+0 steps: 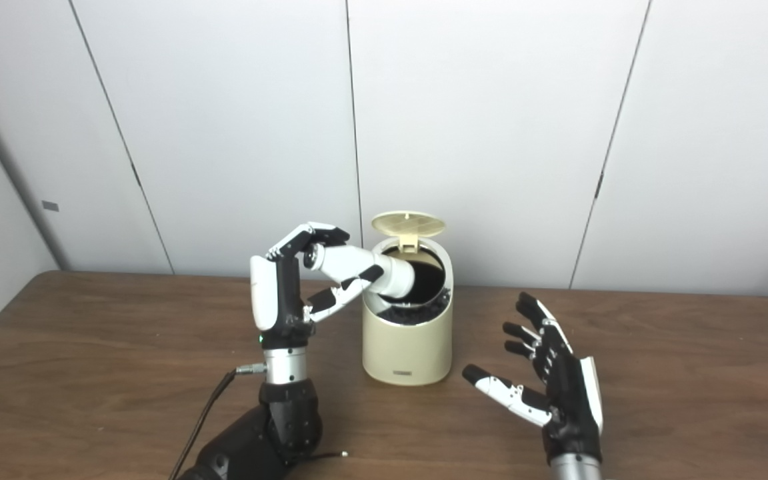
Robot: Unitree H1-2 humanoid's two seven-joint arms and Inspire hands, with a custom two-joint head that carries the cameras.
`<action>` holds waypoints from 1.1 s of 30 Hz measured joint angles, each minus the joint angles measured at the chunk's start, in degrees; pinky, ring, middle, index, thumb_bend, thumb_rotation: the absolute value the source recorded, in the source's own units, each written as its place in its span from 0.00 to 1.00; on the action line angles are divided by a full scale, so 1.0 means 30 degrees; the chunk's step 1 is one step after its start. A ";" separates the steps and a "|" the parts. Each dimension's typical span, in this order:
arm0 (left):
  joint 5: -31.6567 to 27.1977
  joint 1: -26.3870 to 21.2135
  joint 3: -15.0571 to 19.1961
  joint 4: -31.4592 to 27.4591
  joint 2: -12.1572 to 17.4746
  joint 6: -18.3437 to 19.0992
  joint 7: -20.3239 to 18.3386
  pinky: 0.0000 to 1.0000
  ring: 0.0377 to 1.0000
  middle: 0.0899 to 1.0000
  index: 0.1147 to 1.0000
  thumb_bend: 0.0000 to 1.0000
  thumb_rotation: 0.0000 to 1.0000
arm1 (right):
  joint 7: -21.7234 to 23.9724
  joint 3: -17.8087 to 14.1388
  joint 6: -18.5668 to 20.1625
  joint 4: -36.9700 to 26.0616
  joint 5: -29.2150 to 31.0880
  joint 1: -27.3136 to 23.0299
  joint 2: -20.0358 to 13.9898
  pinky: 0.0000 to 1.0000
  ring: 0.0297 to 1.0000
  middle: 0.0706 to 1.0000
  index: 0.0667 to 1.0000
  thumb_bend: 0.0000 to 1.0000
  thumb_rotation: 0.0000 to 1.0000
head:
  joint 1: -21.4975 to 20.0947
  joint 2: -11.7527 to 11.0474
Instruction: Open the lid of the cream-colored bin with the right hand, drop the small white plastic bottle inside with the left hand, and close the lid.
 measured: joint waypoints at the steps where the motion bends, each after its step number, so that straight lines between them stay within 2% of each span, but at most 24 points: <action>1: 0.0186 -0.0068 -0.0056 0.0107 0.0015 0.0000 0.0079 0.36 0.39 0.41 0.45 0.48 0.00 | 0.0000 0.0038 0.0122 -0.0022 -0.0055 0.0005 0.0000 0.71 0.78 0.87 0.85 0.75 0.20 | 0.0000 0.0000; 9: 0.0515 -0.0792 -0.0474 0.0534 0.0115 0.0000 0.0504 0.35 0.39 0.41 0.46 0.48 0.00 | 0.0003 0.0184 0.0210 -0.0023 -0.0112 -0.0002 0.0078 0.70 0.77 0.87 0.85 0.75 0.18 | -0.0059 -0.0058; 13: 0.0536 -0.1053 -0.0596 0.0572 0.0173 -0.0002 0.0267 0.36 0.39 0.41 0.46 0.48 0.00 | 0.0011 0.0246 0.0208 -0.0023 -0.0074 0.0000 0.0120 0.71 0.77 0.86 0.85 0.74 0.17 | -0.0146 -0.0059; 16: 0.0484 -0.1103 -0.0484 0.0716 0.0161 -0.0015 -0.0467 0.37 0.39 0.40 0.45 0.48 0.00 | 0.0011 0.0312 0.0208 -0.0032 -0.0097 0.0000 0.0125 0.68 0.76 0.86 0.84 0.74 0.16 | -0.0205 -0.0029; 19: 0.0575 -0.1093 0.0410 0.1042 0.0015 -0.0039 -0.2005 0.35 0.43 0.48 0.46 0.47 0.00 | 0.0007 0.0376 0.0214 -0.0127 -0.0168 0.0006 0.0145 0.67 0.75 0.85 0.83 0.74 0.16 | -0.0205 -0.0029; 21: 0.0779 -0.1062 0.1088 0.1213 -0.0044 -0.0014 -0.3353 0.43 0.54 0.63 0.44 0.51 0.04 | 0.0009 0.0441 0.0215 -0.0183 -0.0174 0.0009 0.0153 0.69 0.76 0.86 0.84 0.73 0.16 | -0.0234 0.0000; 22: 0.1041 -0.0999 0.1549 0.1206 -0.0133 0.0067 -0.3948 0.49 0.61 0.69 0.56 0.65 0.02 | 0.0008 0.0451 0.0223 -0.0185 -0.0174 0.0013 0.0152 0.69 0.76 0.86 0.84 0.73 0.16 | -0.0234 0.0000; 24: 0.1279 -0.0922 0.2277 0.1107 -0.0375 0.0451 -0.4821 0.57 0.70 0.77 0.67 0.77 0.00 | 0.0008 0.0455 0.0248 -0.0188 -0.0199 0.0012 0.0151 0.69 0.76 0.85 0.84 0.73 0.16 | -0.0234 0.0000; 28: 0.1935 -0.0604 0.3445 0.0687 -0.0929 0.1047 -0.6041 0.61 0.75 0.82 0.70 0.77 0.00 | 0.0008 0.0451 0.0292 -0.0198 -0.0202 0.0014 0.0150 0.70 0.77 0.86 0.84 0.73 0.15 | -0.0176 0.0029; 33: 0.2720 -0.0096 0.4409 0.0616 -0.1275 0.1088 -0.6655 0.62 0.76 0.83 0.71 0.75 0.00 | 0.0011 0.0434 0.0328 -0.0296 -0.0155 0.0039 0.0143 0.70 0.77 0.86 0.84 0.73 0.15 | -0.0146 0.0088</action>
